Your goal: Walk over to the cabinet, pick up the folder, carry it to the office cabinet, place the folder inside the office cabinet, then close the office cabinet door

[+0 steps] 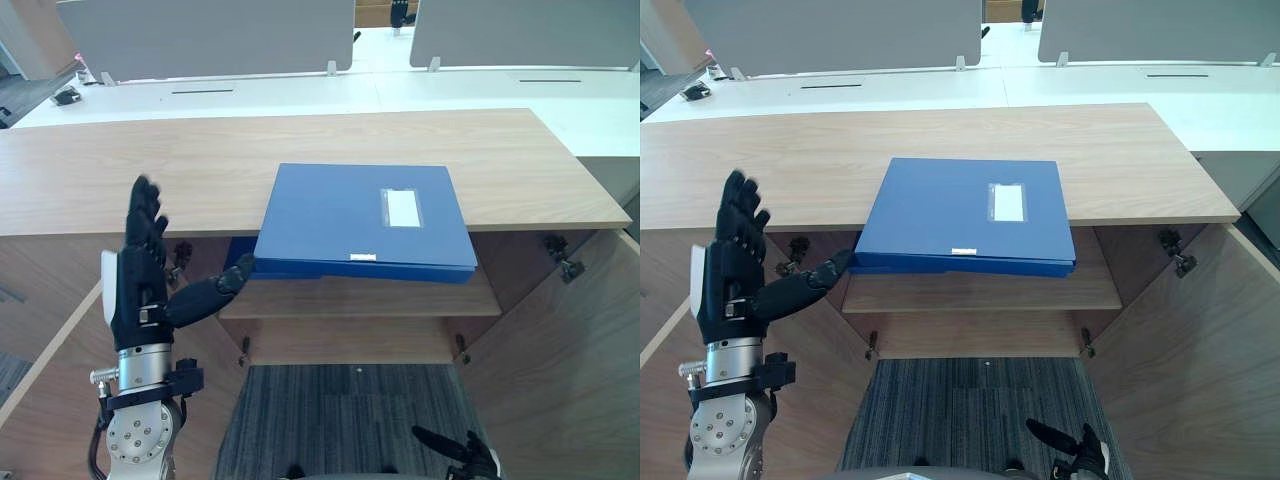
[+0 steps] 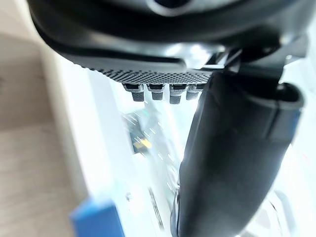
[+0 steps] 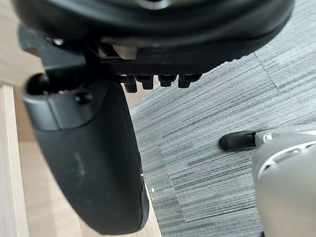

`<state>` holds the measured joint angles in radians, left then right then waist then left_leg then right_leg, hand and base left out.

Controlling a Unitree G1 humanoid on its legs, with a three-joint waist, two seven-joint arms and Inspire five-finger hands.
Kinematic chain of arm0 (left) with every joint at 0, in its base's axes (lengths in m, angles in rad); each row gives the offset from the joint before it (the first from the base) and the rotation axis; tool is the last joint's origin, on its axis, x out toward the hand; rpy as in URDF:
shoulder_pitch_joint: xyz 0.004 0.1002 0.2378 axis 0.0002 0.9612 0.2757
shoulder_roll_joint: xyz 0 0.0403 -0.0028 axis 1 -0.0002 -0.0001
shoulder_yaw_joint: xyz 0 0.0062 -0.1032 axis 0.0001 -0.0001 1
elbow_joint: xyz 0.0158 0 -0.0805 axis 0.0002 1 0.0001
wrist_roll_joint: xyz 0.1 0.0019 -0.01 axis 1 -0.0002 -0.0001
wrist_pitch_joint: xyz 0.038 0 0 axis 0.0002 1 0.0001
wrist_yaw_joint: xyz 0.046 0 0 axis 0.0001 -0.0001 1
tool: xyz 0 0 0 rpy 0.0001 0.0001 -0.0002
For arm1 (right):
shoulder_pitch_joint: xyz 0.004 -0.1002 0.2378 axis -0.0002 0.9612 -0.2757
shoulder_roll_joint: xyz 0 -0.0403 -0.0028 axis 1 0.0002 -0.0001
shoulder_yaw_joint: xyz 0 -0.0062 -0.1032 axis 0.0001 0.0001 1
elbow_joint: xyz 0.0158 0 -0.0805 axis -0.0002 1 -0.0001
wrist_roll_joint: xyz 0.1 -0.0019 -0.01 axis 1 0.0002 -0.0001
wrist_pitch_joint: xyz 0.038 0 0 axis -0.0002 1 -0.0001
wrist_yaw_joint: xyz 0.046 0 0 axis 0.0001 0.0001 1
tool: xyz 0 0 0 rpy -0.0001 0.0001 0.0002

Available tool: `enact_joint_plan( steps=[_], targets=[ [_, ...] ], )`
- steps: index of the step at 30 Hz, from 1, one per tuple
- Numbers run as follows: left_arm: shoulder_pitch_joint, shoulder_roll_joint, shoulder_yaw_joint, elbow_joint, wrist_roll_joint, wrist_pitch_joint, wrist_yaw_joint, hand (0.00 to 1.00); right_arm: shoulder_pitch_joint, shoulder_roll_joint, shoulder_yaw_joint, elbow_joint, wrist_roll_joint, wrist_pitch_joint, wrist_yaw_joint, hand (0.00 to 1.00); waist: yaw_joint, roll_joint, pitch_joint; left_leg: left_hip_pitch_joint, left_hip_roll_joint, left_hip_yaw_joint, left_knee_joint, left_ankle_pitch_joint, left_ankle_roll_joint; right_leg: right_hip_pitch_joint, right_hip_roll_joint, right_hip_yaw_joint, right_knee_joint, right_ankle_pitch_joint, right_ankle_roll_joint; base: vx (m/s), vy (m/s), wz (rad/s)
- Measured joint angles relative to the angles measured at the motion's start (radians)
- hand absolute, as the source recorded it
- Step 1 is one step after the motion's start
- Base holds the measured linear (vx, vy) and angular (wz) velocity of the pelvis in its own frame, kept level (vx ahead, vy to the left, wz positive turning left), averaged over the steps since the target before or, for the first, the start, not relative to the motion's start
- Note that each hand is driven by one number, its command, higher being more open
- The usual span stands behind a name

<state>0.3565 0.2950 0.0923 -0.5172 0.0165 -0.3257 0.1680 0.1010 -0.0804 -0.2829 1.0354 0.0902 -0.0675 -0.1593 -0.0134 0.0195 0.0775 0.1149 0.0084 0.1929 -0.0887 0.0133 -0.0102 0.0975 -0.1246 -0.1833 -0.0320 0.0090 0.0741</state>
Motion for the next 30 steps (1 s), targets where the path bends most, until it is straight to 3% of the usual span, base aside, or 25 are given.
enact_joint_plan(
  steps=[8,13,17,18,22,24,30],
  targets=[
    [-0.173,0.215,-0.211,0.027,0.318,-0.001,0.013,1.0,0.028,-0.008,0.055,0.001,-0.017,-0.007,0.006,1.0,-0.011,0.004,-0.007,0.012,0.009,0.021,0.0,-0.002,-0.003,-0.006,0.009,0.028,0.013,-0.003,-0.004,-0.03,-0.029,-0.08],
    [-0.282,0.256,-0.318,0.14,0.54,0.005,0.007,1.0,0.032,-0.013,0.079,0.001,-0.017,-0.01,0.007,1.0,-0.036,0.003,-0.009,0.017,0.014,0.051,0.0,-0.004,-0.007,-0.018,0.015,0.059,0.016,-0.002,-0.004,-0.02,-0.024,-0.18],
    [-0.319,0.284,-0.342,0.232,0.675,0.038,0.007,1.0,0.035,-0.019,0.098,-0.004,-0.017,-0.01,0.008,1.0,-0.047,0.001,-0.01,0.018,0.015,0.057,0.0,-0.004,-0.006,-0.024,0.018,0.067,0.015,0.0,-0.004,0.0,-0.027,-0.09],
    [-0.321,0.283,-0.342,0.243,0.693,0.046,0.008,0.0,0.034,-0.019,0.098,-0.004,-0.017,-0.01,0.008,1.0,-0.048,0.001,-0.01,0.018,0.015,0.057,0.0,-0.004,-0.006,-0.024,0.018,0.067,0.013,0.0,-0.004,0.0,0.0,0.0],
    [-0.331,0.251,-0.335,0.28,0.804,0.097,0.049,0.0,0.034,-0.019,0.109,-0.005,-0.017,-0.011,0.01,1.0,-0.051,-0.004,-0.012,0.018,0.014,0.057,-0.002,-0.005,-0.007,-0.025,0.017,0.066,0.008,0.001,-0.006,-0.01,-0.005,0.0],
    [-0.338,0.189,-0.307,0.28,0.842,0.131,0.069,0.0,0.033,-0.019,0.116,-0.008,-0.017,-0.011,0.015,1.0,-0.052,-0.006,-0.014,0.018,0.014,0.058,-0.005,-0.005,-0.007,-0.025,0.017,0.066,0.005,0.002,-0.006,-0.04,-0.02,-0.01],
    [-0.342,0.139,-0.25,0.233,0.857,0.147,0.102,0.0,0.035,-0.017,0.115,-0.011,-0.014,-0.01,0.021,1.0,-0.052,-0.01,-0.017,0.016,0.014,0.063,-0.005,-0.007,-0.008,-0.017,0.018,0.069,-0.025,0.017,-0.004,-0.02,-0.018,-0.02]
  ],
)
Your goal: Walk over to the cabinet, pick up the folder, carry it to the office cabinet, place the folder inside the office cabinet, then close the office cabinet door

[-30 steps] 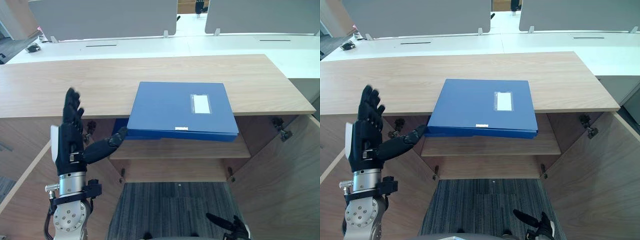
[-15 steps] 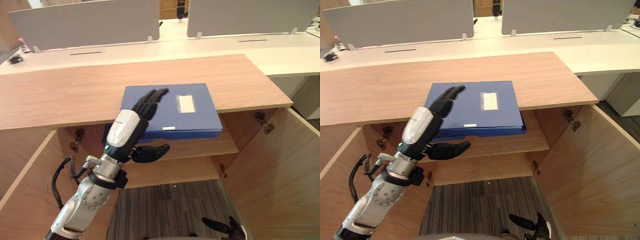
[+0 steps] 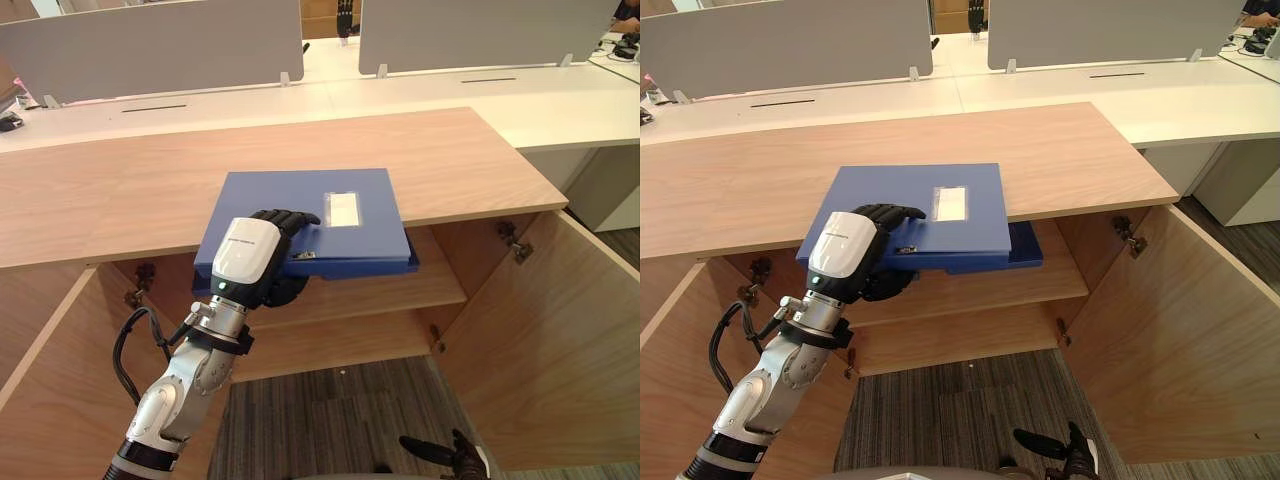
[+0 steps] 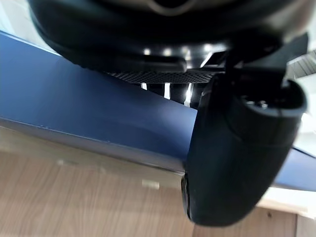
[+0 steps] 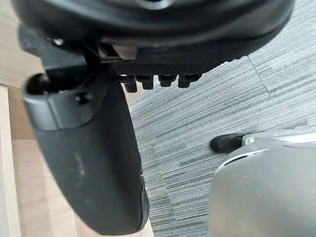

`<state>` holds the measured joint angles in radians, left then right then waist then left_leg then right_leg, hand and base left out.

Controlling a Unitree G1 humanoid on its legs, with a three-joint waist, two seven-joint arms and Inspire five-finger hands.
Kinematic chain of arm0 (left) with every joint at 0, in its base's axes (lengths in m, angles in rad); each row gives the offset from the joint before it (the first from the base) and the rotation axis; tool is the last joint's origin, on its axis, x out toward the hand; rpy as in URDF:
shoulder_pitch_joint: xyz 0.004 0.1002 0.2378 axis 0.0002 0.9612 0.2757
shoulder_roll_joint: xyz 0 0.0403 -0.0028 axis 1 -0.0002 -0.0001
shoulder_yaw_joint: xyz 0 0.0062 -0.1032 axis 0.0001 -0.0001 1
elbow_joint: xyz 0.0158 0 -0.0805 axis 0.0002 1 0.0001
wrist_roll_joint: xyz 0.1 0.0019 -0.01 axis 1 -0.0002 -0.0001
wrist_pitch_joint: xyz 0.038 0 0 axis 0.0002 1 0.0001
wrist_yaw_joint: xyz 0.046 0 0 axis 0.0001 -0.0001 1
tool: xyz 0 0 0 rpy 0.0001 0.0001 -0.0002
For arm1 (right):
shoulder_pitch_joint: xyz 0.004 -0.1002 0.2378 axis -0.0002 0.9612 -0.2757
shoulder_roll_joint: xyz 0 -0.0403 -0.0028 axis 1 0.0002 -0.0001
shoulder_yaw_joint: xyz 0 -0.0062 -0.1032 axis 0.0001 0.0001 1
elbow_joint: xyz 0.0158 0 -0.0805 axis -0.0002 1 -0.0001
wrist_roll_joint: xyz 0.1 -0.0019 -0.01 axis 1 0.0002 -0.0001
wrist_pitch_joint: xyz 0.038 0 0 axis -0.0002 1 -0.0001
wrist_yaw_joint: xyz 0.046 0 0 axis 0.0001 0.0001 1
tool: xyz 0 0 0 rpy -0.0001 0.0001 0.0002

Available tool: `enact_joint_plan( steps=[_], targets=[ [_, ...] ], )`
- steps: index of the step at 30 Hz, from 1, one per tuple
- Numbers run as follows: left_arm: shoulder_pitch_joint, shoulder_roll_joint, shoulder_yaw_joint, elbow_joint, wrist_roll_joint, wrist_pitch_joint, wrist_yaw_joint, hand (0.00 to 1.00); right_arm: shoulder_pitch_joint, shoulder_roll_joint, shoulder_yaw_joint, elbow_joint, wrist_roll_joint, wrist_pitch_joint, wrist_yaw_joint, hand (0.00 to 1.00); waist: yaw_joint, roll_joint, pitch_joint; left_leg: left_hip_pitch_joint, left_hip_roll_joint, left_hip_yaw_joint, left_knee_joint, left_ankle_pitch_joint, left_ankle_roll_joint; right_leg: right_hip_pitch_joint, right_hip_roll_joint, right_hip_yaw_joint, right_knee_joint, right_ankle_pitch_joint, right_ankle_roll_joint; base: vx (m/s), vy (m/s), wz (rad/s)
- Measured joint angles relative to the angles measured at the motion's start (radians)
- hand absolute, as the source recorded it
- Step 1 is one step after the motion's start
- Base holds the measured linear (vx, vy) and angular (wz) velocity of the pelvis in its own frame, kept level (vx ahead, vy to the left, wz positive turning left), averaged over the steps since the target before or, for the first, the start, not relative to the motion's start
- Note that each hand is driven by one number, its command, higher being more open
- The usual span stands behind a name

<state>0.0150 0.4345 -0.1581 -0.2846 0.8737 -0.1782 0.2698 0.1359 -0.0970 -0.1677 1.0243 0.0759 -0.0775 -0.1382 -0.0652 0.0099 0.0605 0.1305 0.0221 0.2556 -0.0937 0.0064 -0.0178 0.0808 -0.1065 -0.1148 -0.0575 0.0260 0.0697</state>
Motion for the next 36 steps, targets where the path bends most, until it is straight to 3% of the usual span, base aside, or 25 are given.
enact_joint_plan(
  steps=[6,12,16,17,22,29,36],
  targets=[
    [0.081,-0.092,0.051,-0.121,-0.034,-0.006,0.004,0.0,0.023,0.02,0.001,-0.099,0.022,-0.001,0.001,1.0,0.002,-0.002,-0.004,-0.012,0.003,0.038,0.005,-0.012,-0.007,-0.026,0.004,0.04,0.002,0.004,0.006,0.01,-0.017,-0.18],
    [0.19,-0.174,0.053,-0.28,-0.211,-0.051,-0.037,0.0,0.103,0.062,0.003,-0.431,0.116,-0.008,0.008,1.0,-0.003,-0.01,-0.004,-0.015,0.003,0.055,0.006,-0.022,-0.001,-0.038,0.005,0.061,0.004,0.009,0.013,0.01,-0.021,-0.11],
    [0.256,-0.212,0.053,-0.378,-0.494,-0.102,-0.098,0.0,0.152,0.085,-0.001,-0.731,0.205,-0.035,0.043,1.0,-0.002,-0.011,-0.004,-0.011,0.006,0.072,0.006,-0.029,0.002,-0.047,0.005,0.081,0.009,0.012,0.017,-0.05,-0.029,-0.13],
    [0.278,-0.22,0.054,-0.396,-0.656,-0.117,-0.132,0.0,0.167,0.089,-0.006,-0.847,0.246,-0.057,0.065,1.0,-0.003,-0.011,-0.004,-0.01,0.005,0.083,0.006,-0.031,0.003,-0.05,0.006,0.09,0.009,0.015,0.018,-0.05,-0.02,-0.19],
    [0.323,-0.223,0.096,-0.433,-1.005,-0.118,-0.267,0.0,0.186,0.088,-0.069,-1.155,0.323,-0.09,0.112,1.0,-0.004,-0.011,-0.004,-0.003,0.003,0.097,0.006,-0.037,0.009,-0.051,0.005,0.107,0.009,0.018,0.022,-0.05,-0.026,-0.12],
    [0.356,-0.215,0.132,-0.445,-1.362,-0.086,-0.409,0.0,0.103,-0.034,-0.045,-1.444,0.451,-0.125,0.217,1.0,-0.004,-0.012,-0.003,-0.01,0.006,0.109,0.032,-0.054,0.007,-0.053,0.005,0.121,0.009,0.02,0.026,-0.04,-0.035,-0.06],
    [0.352,-0.135,0.082,-0.412,-1.479,-0.059,-0.489,0.0,-0.074,-0.251,0.114,-1.47,0.454,-0.147,0.309,1.0,0.016,-0.012,-0.003,-0.015,0.006,0.102,0.035,-0.054,0.007,-0.054,0.004,0.114,0.009,0.022,0.029,-0.04,-0.04,0.04]
  ],
)
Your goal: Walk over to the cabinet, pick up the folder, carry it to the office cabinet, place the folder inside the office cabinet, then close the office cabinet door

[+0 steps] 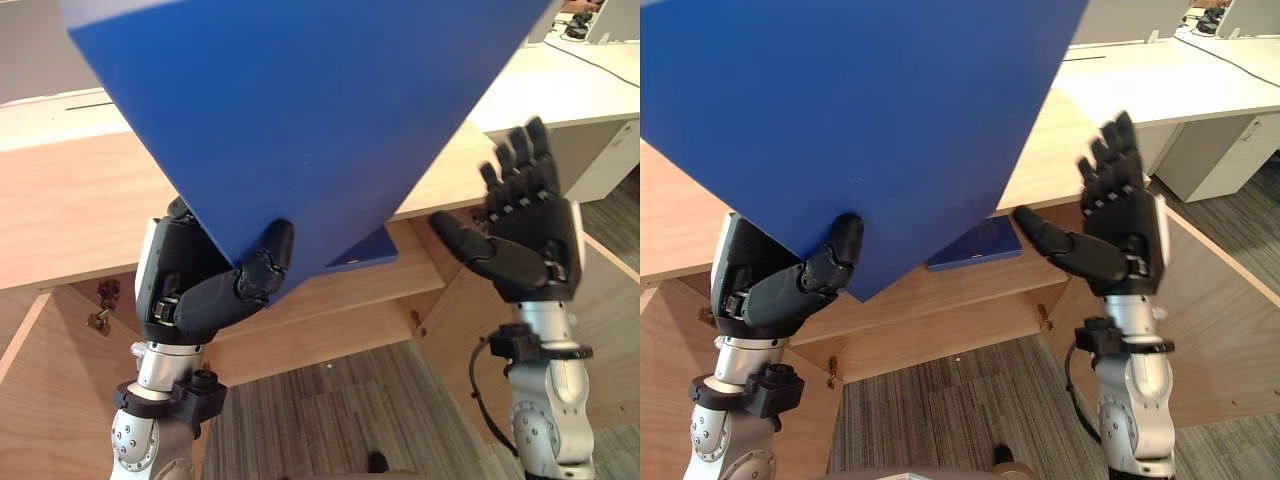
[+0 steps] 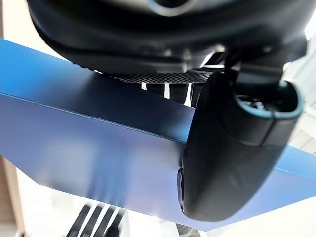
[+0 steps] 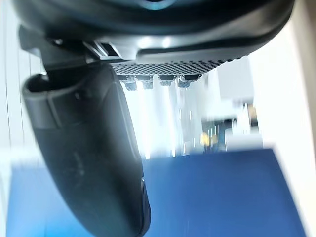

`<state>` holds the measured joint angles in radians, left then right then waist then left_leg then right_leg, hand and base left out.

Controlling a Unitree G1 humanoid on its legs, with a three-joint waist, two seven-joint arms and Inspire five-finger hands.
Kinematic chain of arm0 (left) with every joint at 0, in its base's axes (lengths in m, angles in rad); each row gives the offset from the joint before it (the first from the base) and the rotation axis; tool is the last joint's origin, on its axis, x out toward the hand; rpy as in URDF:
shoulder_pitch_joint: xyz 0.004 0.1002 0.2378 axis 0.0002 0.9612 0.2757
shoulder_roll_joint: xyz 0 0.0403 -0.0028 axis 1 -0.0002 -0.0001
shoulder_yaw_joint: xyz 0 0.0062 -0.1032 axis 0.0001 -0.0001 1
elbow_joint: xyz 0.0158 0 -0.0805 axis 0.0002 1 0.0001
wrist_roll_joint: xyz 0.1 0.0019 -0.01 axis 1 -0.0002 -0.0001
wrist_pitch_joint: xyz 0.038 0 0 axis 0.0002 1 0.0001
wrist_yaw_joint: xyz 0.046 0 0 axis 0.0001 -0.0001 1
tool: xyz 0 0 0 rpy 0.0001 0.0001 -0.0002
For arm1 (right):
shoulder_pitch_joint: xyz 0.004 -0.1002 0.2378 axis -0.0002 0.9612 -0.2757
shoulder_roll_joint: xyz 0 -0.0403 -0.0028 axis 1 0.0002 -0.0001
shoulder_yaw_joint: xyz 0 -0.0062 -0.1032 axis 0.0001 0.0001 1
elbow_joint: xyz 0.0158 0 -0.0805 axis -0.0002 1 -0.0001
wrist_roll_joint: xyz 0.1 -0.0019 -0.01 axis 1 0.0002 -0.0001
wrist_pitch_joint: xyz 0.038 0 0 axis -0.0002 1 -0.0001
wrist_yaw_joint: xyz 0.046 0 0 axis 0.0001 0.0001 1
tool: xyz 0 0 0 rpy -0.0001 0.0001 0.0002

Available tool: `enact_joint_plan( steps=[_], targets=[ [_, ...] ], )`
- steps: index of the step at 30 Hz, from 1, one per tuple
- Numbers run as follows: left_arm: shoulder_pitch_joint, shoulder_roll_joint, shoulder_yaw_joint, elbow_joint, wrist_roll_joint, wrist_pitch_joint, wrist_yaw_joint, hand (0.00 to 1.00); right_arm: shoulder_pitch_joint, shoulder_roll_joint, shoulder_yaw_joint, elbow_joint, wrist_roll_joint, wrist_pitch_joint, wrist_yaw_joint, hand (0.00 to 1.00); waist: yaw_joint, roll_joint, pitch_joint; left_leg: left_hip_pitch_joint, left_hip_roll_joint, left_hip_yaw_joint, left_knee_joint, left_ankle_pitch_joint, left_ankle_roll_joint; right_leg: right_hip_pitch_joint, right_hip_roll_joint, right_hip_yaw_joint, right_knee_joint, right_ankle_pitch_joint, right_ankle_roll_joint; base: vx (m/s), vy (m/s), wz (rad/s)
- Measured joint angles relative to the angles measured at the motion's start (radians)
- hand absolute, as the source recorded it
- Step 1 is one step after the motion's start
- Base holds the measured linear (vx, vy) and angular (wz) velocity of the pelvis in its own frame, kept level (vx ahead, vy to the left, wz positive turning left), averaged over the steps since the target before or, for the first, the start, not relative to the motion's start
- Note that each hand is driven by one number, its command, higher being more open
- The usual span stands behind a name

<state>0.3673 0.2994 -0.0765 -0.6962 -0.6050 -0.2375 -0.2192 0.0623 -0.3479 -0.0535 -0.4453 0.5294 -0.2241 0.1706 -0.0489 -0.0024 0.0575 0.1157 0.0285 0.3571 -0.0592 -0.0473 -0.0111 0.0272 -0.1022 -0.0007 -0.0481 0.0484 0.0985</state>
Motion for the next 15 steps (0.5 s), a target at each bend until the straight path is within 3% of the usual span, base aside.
enact_joint_plan(
  steps=[3,4,11,15],
  targets=[
    [0.001,0.028,-0.026,0.054,-0.02,0.022,-0.014,0.0,-0.034,-0.052,0.045,0.006,0.0,0.0,0.02,1.0,0.006,0.0,0.0,-0.002,-0.001,-0.006,0.0,0.0,0.0,0.002,-0.002,-0.006,0.0,0.0,0.001,-0.04,-0.038,0.07],
    [0.002,0.041,-0.033,0.082,-0.048,0.026,-0.019,0.0,-0.052,-0.074,0.063,0.019,0.0,0.001,0.021,0.0,0.006,0.0,0.0,-0.001,-0.002,-0.007,0.0,0.0,0.0,0.003,-0.003,-0.008,0.0,0.001,0.001,-0.03,-0.025,0.04],
    [0.002,0.115,-0.036,0.13,-0.17,0.047,-0.021,0.0,-0.147,-0.189,0.157,0.144,0.082,0.001,0.022,0.0,0.01,0.0,0.0,-0.003,-0.003,-0.019,0.0,0.001,0.001,0.007,-0.006,-0.024,0.001,0.003,0.005,-0.05,-0.038,0.05],
    [0.002,0.118,-0.029,0.163,-0.201,0.047,-0.017,0.0,-0.172,-0.217,0.185,0.154,0.11,0.001,0.026,0.0,0.01,0.0,0.0,-0.003,-0.003,-0.031,0.0,0.001,0.002,0.012,-0.007,-0.034,0.001,0.003,0.005,-0.04,-0.04,0.09]
  ],
)
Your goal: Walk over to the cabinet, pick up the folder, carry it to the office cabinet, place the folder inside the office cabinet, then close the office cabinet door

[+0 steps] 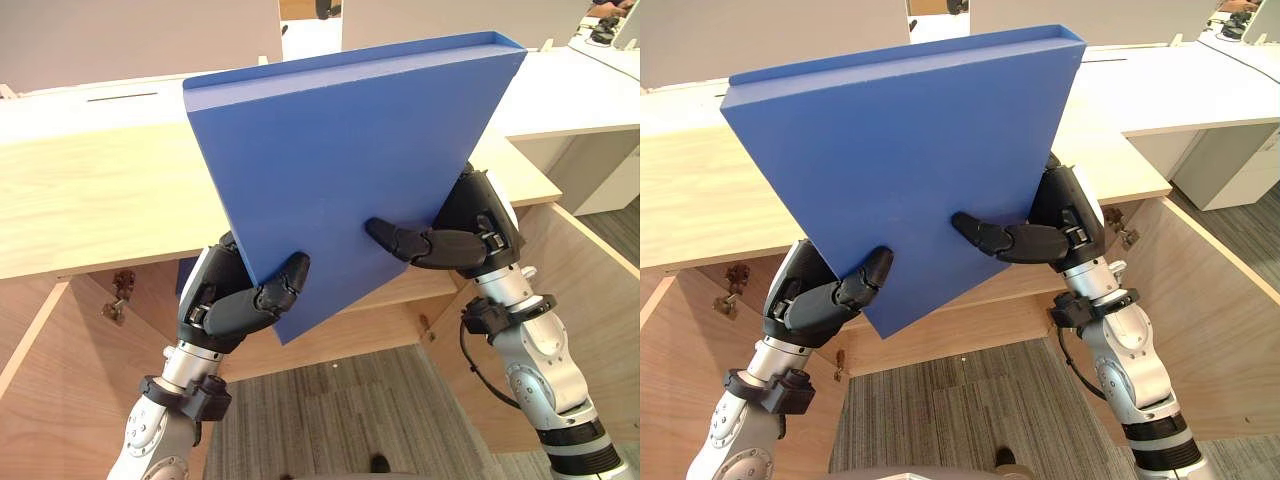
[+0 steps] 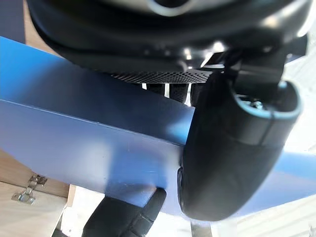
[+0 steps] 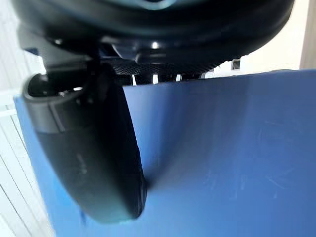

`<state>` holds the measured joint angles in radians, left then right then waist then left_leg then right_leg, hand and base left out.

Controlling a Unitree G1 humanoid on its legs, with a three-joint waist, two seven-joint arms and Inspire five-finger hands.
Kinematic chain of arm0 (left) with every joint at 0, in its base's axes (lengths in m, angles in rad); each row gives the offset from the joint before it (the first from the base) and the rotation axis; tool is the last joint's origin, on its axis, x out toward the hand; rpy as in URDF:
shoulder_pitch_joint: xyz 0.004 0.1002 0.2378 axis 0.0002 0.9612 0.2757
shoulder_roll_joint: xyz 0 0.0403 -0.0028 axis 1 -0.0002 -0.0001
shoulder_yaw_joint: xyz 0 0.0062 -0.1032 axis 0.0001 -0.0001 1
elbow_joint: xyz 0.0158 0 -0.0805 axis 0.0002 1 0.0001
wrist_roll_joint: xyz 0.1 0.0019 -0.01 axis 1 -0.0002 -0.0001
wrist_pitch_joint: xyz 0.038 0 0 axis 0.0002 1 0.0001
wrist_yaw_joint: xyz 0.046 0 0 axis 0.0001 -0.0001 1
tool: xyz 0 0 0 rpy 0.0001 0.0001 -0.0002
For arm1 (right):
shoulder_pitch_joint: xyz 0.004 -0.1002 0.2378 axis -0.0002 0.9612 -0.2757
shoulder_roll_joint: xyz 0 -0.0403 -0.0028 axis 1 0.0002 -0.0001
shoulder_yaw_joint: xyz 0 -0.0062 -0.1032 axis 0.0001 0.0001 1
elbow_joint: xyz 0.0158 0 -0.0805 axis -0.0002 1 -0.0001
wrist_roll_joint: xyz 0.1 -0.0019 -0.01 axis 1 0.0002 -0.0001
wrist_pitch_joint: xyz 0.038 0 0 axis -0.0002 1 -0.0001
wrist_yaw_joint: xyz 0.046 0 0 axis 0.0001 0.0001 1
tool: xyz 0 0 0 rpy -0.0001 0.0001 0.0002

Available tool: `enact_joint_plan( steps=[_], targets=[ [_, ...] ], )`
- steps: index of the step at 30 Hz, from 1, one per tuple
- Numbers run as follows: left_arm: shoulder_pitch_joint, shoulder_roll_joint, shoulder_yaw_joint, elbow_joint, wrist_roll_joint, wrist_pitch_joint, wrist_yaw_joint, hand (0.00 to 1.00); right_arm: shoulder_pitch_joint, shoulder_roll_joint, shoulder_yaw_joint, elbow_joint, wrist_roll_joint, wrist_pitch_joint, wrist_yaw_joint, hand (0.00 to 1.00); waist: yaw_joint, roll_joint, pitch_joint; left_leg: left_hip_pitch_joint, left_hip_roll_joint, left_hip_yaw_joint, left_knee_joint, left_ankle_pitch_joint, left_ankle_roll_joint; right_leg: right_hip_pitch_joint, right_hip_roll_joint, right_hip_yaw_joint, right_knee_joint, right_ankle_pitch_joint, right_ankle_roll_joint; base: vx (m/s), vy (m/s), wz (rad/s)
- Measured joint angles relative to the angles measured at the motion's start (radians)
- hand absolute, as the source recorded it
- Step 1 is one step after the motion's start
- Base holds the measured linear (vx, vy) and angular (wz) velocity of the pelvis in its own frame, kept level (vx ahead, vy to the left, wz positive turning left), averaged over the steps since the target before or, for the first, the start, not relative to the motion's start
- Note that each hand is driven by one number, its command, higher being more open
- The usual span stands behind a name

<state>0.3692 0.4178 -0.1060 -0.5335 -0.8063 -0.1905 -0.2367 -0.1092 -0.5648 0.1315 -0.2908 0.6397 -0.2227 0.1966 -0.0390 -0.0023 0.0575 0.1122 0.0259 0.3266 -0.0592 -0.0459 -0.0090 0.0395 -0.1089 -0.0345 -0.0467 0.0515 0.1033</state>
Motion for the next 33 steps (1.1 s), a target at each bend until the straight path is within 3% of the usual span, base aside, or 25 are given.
enact_joint_plan(
  steps=[3,4,13,19,24,30,33],
  targets=[
    [0.0,-0.001,0.001,0.007,0.004,0.0,0.005,0.0,0.0,0.003,0.003,0.0,0.002,0.0,0.0,0.0,0.005,0.0,0.0,0.0,0.0,-0.014,0.0,0.001,0.001,0.007,-0.001,-0.014,0.0,0.0,0.0,-0.04,-0.047,0.14],
    [-0.003,-0.011,0.002,0.006,0.035,0.0,0.006,1.0,-0.001,0.017,0.01,0.0,-0.002,0.0,0.006,0.0,0.013,0.0,0.0,0.002,0.0,-0.017,0.0,0.001,0.001,0.01,-0.002,-0.019,0.0,0.0,0.0,-0.04,-0.037,0.07],
    [-0.031,-0.218,0.121,0.003,0.202,-0.029,0.063,1.0,0.006,0.219,-0.007,-0.001,-0.098,0.007,0.026,0.0,0.027,0.001,-0.001,-0.001,-0.004,-0.037,0.0,0.005,0.007,0.017,-0.007,-0.036,0.003,0.0,0.0,-0.05,-0.038,0.07],
    [-0.031,-0.353,0.276,0.08,0.24,-0.061,0.137,1.0,0.007,0.309,-0.083,-0.004,-0.184,0.007,-0.004,0.0,0.028,0.002,0.0,-0.008,-0.009,-0.063,-0.001,0.01,0.014,0.017,-0.013,-0.052,0.012,-0.001,-0.001,-0.05,-0.036,0.12],
    [-0.009,-0.421,0.411,0.242,0.296,-0.063,0.24,1.0,0.009,0.343,-0.192,-0.023,-0.202,0.005,-0.04,0.0,0.041,0.004,0.0,-0.011,-0.01,-0.068,-0.002,0.01,0.014,0.014,-0.014,-0.054,0.012,-0.002,-0.002,-0.02,-0.022,0.03],
    [0.044,-0.456,0.417,0.451,0.437,-0.044,0.255,1.0,0.008,0.341,-0.236,-0.036,-0.209,0.003,-0.069,0.0,0.048,0.004,0.0,-0.019,-0.01,-0.073,-0.003,0.01,0.014,0.009,-0.014,-0.056,0.012,-0.002,-0.004,-0.01,-0.034,0.03],
    [0.032,-0.455,0.403,0.697,0.501,-0.017,0.256,1.0,0.008,0.335,-0.211,-0.058,-0.21,0.001,-0.072,0.0,0.045,0.005,0.0,-0.026,-0.01,-0.072,-0.002,0.01,0.014,0.003,-0.014,-0.056,0.011,-0.002,-0.004,-0.04,-0.045,-0.01]
  ],
)
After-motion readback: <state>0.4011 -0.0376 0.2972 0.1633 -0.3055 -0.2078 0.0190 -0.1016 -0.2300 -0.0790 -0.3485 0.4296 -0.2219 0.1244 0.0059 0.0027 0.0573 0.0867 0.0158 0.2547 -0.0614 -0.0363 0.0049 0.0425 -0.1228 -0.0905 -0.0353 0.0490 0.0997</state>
